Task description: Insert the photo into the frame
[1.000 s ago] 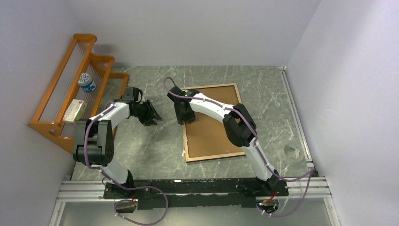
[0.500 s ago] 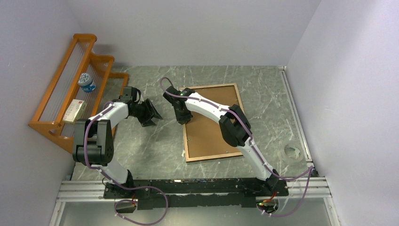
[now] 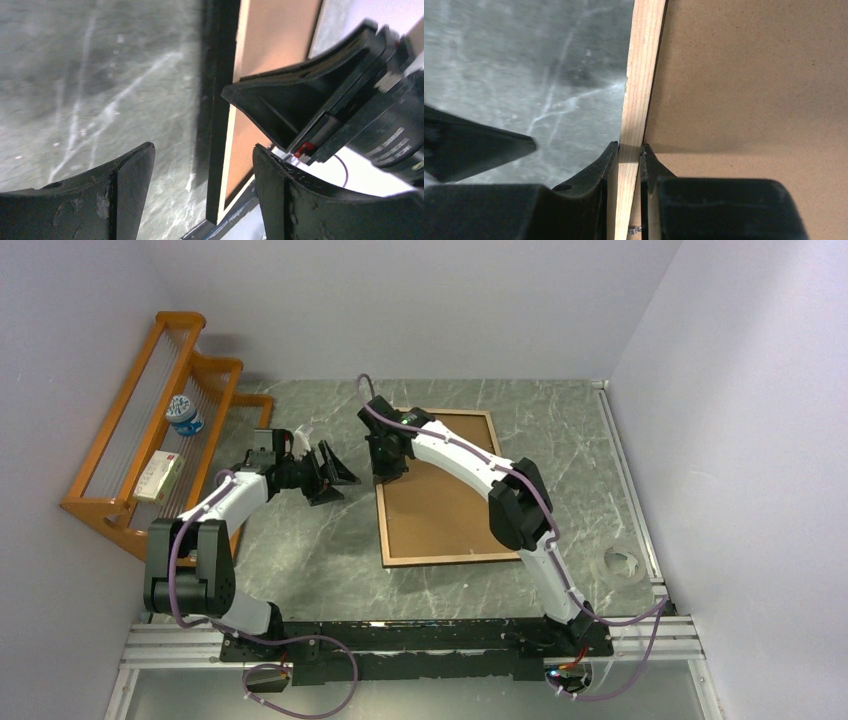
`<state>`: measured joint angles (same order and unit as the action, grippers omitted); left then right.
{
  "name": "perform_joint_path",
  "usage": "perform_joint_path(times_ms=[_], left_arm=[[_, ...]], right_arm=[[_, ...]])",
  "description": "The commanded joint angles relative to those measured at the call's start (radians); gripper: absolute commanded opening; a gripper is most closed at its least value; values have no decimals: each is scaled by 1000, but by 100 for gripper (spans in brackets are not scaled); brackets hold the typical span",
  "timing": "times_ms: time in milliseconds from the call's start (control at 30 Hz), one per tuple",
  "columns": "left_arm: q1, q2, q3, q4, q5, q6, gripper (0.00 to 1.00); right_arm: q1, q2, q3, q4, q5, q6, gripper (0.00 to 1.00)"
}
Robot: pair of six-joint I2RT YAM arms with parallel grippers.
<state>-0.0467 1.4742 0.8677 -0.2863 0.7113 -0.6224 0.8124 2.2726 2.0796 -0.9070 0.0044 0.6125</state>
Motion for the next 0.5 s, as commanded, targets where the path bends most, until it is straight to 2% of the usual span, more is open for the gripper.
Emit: perform_joint_path(times_ms=[0, 133, 233, 300, 467], left_arm=[[-35, 12, -11, 132, 199, -3, 77], [-114, 114, 60, 127, 324, 17, 76], [-172, 159, 98, 144, 318, -12, 72], [-187, 166, 98, 171, 288, -44, 66], [-188, 159, 79, 230, 249, -107, 40]], right_arm=[[-15, -104, 92, 107, -102, 16, 0], [-27, -105, 106, 120, -137, 33, 0], [-36, -111, 103, 138, -156, 49, 0], [-44, -122, 91, 155, -166, 62, 0], [-70, -164, 39, 205, -184, 97, 0]])
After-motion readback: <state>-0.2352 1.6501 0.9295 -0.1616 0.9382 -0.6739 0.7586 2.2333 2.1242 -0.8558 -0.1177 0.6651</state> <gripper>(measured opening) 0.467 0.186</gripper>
